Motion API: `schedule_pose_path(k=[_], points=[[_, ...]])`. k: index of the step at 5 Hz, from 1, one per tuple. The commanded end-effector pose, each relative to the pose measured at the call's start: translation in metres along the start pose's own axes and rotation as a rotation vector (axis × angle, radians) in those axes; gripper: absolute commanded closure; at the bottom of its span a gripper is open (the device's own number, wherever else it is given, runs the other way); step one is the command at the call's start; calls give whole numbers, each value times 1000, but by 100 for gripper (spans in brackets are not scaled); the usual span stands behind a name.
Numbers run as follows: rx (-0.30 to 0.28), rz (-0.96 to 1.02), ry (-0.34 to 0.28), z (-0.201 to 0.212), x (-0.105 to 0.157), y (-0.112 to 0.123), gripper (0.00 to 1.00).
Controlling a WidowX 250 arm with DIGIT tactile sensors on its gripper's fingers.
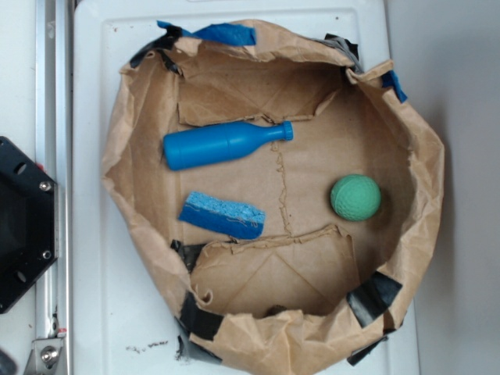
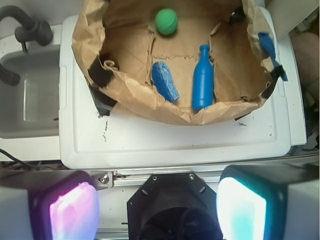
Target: Grab the green ball.
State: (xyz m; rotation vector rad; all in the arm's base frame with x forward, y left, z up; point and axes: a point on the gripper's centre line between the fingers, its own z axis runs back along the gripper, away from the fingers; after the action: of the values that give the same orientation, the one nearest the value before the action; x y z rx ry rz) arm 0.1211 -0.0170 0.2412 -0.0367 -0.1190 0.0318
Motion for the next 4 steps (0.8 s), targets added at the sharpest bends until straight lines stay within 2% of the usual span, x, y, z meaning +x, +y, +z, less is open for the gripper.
schedule_pose_path(k=[1, 3, 4], points=[[11, -72, -107, -20, 76, 8, 0], [-23, -252, -196, -34, 109, 18, 0], [-7, -370, -225, -59, 127, 26, 0]])
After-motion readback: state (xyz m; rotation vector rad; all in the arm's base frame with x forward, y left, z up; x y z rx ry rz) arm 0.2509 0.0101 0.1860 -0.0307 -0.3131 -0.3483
